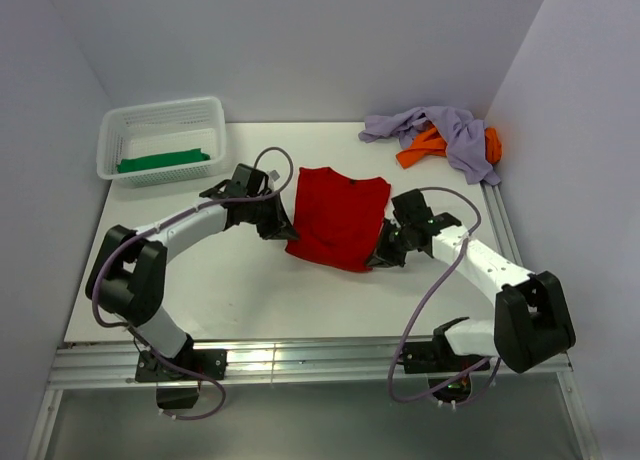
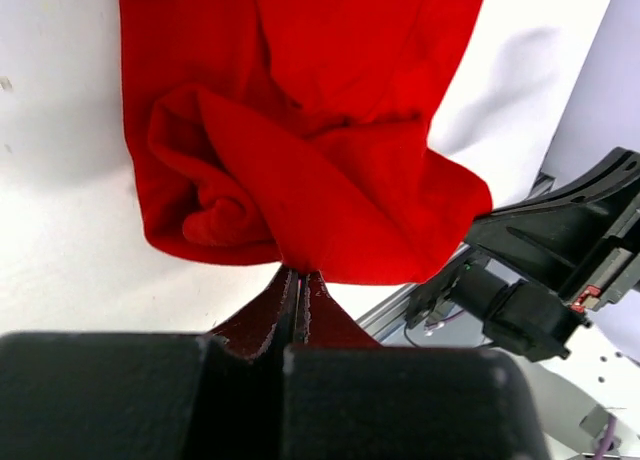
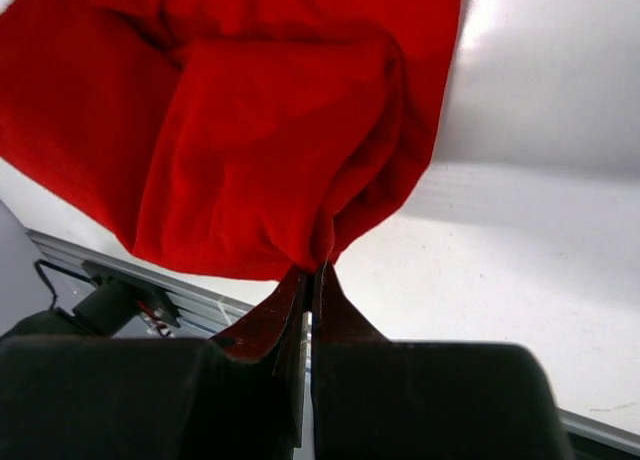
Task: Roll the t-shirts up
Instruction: Roll the tshirt
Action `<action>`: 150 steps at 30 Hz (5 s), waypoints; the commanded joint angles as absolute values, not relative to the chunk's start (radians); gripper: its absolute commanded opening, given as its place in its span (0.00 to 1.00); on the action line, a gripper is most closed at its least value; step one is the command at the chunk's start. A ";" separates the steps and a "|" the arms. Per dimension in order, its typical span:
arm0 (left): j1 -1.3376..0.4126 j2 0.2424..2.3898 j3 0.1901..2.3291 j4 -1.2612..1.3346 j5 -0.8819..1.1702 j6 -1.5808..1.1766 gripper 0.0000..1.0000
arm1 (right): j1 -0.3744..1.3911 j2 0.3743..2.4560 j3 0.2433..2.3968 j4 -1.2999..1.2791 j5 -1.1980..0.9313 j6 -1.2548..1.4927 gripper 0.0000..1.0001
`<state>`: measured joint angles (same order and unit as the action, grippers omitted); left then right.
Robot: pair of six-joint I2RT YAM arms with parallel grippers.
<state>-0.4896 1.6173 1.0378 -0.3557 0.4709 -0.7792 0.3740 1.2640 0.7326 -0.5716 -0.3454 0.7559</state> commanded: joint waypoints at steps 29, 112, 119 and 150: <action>-0.411 2.008 1.468 -0.408 0.514 -0.744 0.00 | 0.192 1.588 1.048 -0.598 -0.273 0.686 0.00; -0.495 1.355 0.652 0.265 0.259 -0.606 0.70 | 0.483 0.935 0.448 0.043 0.110 0.583 0.67; -0.511 1.410 0.597 0.371 0.212 -0.584 0.70 | 0.514 0.974 0.362 0.088 0.167 0.604 0.69; -0.548 1.595 0.548 0.626 0.170 -0.571 0.58 | 0.534 1.178 0.308 0.322 0.336 0.723 0.53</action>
<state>-0.5354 1.6432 0.5903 0.5171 0.1921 -0.5907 0.5251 1.2057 0.3504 0.1951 0.2756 0.7090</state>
